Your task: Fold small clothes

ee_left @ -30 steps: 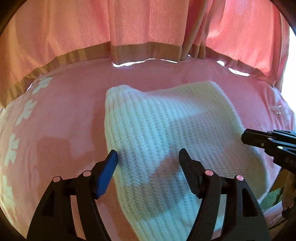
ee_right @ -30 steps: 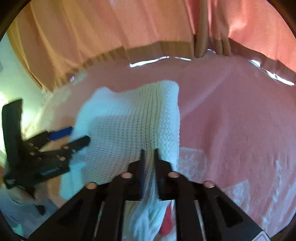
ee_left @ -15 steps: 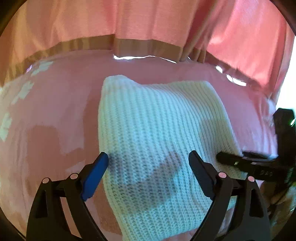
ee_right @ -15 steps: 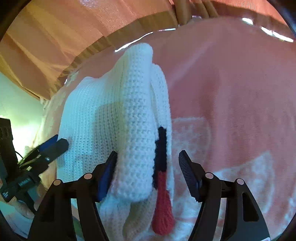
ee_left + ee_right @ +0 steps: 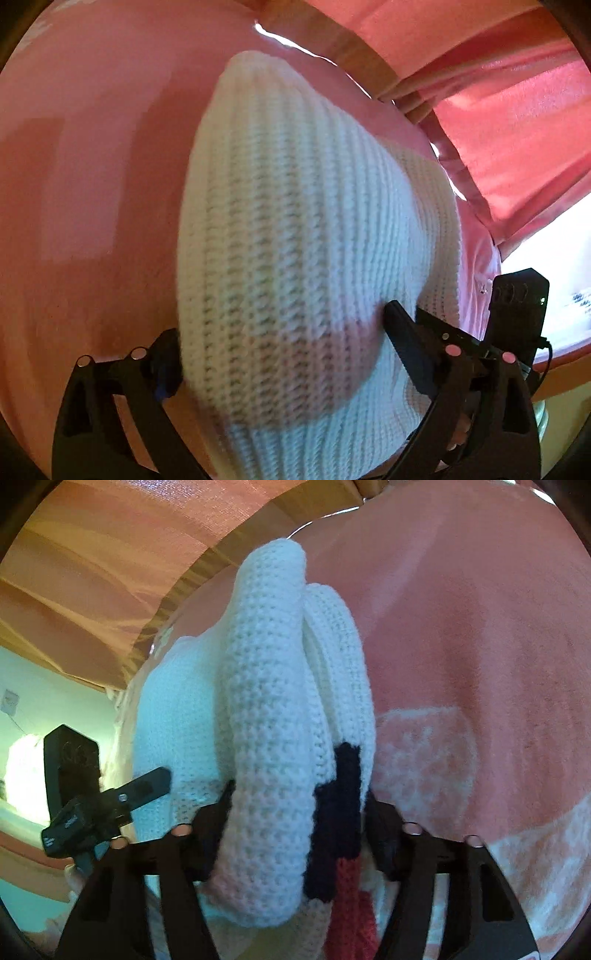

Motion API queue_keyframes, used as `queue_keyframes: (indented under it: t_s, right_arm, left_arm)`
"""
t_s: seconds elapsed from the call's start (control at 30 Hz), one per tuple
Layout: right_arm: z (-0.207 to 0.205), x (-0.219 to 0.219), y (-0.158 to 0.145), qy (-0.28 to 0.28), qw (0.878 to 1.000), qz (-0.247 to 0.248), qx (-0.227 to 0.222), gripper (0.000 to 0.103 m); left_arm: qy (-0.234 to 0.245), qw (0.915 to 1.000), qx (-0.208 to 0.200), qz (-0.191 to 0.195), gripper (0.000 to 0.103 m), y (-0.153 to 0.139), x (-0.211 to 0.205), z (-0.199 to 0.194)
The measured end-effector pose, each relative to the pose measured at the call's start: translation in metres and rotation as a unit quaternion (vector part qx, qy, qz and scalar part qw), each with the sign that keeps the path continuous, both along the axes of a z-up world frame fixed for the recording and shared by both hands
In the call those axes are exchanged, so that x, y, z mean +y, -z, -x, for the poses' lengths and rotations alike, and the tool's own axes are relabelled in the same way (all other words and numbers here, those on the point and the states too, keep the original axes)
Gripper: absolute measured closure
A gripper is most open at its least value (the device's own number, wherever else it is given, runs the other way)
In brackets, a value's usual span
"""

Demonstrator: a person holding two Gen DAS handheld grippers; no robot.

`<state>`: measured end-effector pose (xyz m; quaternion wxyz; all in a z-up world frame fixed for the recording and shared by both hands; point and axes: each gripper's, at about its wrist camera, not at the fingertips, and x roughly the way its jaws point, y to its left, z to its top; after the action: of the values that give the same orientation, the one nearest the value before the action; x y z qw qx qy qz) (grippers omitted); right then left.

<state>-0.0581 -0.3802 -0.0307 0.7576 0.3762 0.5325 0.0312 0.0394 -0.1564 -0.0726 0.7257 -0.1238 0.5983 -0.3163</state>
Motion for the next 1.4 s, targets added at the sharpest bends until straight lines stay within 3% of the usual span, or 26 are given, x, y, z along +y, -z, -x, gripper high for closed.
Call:
queue_keyframes:
  t_s: [0.07,0.13,0.2,0.33,0.47,0.53,0.63,0.7,0.77,0.8,0.87,0.93,1.0,1.17,1.2,1.3,1.33,1.4]
  right_arm:
    - [0.000,-0.001,-0.002,0.008,1.000,-0.006,-0.001,0.061]
    - [0.001,0.003,-0.011,0.013,1.000,0.006,-0.005,0.067]
    - [0.003,0.009,-0.029,0.017,0.999,0.026,-0.020,0.069]
    - [0.001,0.033,-0.093,0.013,0.993,0.075,-0.095,0.070]
    - [-0.001,0.058,-0.160,0.008,0.973,0.130,-0.190,0.070]
    - [-0.005,0.068,-0.181,0.007,0.964,0.132,-0.229,0.069]
    - [-0.026,0.089,-0.187,-0.001,0.960,0.117,-0.256,0.067]
    - [-0.048,0.105,-0.170,-0.019,0.963,0.108,-0.248,0.061]
    - [-0.073,0.116,-0.144,-0.039,0.968,0.123,-0.215,0.052]
    - [-0.090,0.124,-0.120,-0.049,0.972,0.146,-0.175,0.051]
    - [-0.104,0.129,-0.094,-0.045,0.971,0.195,-0.127,0.054]
    - [-0.103,0.129,-0.087,-0.037,0.968,0.218,-0.115,0.065]
    - [-0.095,0.134,-0.097,-0.048,0.971,0.191,-0.136,0.075]
    - [-0.092,0.186,-0.122,-0.128,0.957,0.188,-0.182,0.091]
    - [-0.097,0.199,-0.113,-0.155,0.955,0.190,-0.167,0.099]
    - [-0.107,0.208,-0.072,-0.175,0.949,0.247,-0.091,0.103]
    - [-0.110,0.199,-0.049,-0.166,0.948,0.267,-0.045,0.103]
    - [-0.112,0.183,-0.036,-0.145,0.963,0.225,-0.038,0.103]
  left_arm:
    - [0.006,0.9999,0.013,0.004,0.027,-0.001,-0.002,-0.003]
    - [0.014,0.9997,0.013,0.012,0.048,-0.007,-0.001,-0.005]
    - [0.028,0.9994,-0.003,0.018,0.054,-0.020,-0.001,-0.006]
    - [0.051,0.9958,-0.071,0.028,0.056,-0.067,-0.002,0.002]
    - [0.056,0.9836,-0.164,0.051,0.056,-0.130,0.017,0.007]
    - [0.050,0.9751,-0.208,0.059,0.055,-0.161,0.035,0.006]
    - [0.033,0.9696,-0.236,0.057,0.052,-0.183,0.062,-0.006]
    - [0.022,0.9693,-0.242,0.037,0.047,-0.178,0.075,-0.018]
    - [-0.006,0.9678,-0.251,-0.012,0.036,-0.155,0.085,-0.040]
    - [-0.034,0.9675,-0.243,-0.059,0.029,-0.132,0.091,-0.057]
    - [-0.077,0.9643,-0.223,-0.120,0.030,-0.100,0.099,-0.080]
    - [-0.113,0.9691,-0.178,-0.128,0.030,-0.073,0.122,-0.092]
    - [-0.128,0.9732,-0.159,-0.106,0.030,-0.070,0.145,-0.085]
    - [-0.081,0.9703,-0.203,-0.104,0.030,-0.079,0.148,-0.034]
    - [-0.071,0.9700,-0.204,-0.112,0.030,-0.075,0.143,-0.028]
    - [-0.044,0.9702,-0.196,-0.136,0.029,-0.056,0.133,-0.029]
    - [-0.036,0.9684,-0.192,-0.156,0.029,-0.045,0.128,-0.028]
    - [-0.028,0.9624,-0.187,-0.195,0.029,-0.025,0.122,-0.027]
